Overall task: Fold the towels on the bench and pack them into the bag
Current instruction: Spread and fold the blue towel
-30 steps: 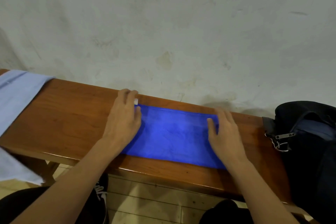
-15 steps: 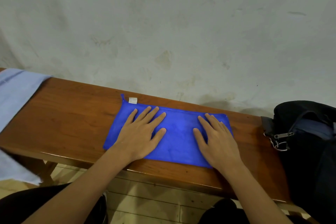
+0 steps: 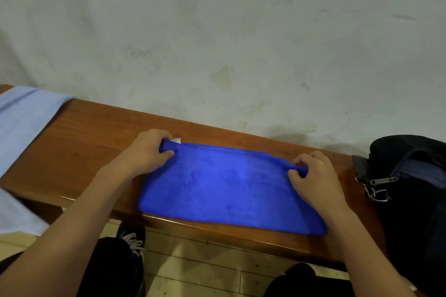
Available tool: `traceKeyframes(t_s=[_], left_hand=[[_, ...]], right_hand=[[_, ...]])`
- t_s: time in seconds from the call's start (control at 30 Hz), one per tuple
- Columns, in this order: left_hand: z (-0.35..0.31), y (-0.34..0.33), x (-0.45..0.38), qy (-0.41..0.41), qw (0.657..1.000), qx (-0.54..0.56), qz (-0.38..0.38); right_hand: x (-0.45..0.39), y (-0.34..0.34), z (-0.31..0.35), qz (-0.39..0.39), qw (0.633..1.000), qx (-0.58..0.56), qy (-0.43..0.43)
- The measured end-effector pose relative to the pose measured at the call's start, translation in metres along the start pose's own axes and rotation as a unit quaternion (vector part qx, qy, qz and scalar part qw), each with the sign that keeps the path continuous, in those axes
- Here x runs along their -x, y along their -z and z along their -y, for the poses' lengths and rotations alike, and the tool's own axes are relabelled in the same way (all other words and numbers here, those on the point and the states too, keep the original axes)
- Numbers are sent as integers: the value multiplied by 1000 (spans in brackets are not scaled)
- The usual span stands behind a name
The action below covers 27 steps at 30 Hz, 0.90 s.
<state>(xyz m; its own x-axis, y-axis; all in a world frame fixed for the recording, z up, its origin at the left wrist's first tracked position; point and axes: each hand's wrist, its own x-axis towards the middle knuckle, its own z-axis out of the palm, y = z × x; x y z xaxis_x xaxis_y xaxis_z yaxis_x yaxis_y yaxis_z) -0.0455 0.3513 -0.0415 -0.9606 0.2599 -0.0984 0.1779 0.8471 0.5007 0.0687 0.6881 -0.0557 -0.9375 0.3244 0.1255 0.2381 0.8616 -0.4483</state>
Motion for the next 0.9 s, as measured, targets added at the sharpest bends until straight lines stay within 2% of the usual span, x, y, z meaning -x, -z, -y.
traceKeyframes(t_s=[0.1,0.3,0.47,0.57,0.77,0.9], left_hand=[[5,6,1,7,1000,24,12],[4,16,6,3,990,144,0],[1,15,7,6,982,181,-61],[1,14,7,19,979,192,-60],[5,14,4,27,981,178,-77],[5,15,4,30,976,179,-118]], right_hand=[[0,2,-2,-6,999,-52,-6],[-4,8,-3,-45,979,-189,-60],[-4,10,-4,-32,931,-337,-136],[-2,12,-6,-15,906,-399,-145],[-8,13,-11,-59,882,-447,-138],[-15,13,-14,-103,844,-500,-165]])
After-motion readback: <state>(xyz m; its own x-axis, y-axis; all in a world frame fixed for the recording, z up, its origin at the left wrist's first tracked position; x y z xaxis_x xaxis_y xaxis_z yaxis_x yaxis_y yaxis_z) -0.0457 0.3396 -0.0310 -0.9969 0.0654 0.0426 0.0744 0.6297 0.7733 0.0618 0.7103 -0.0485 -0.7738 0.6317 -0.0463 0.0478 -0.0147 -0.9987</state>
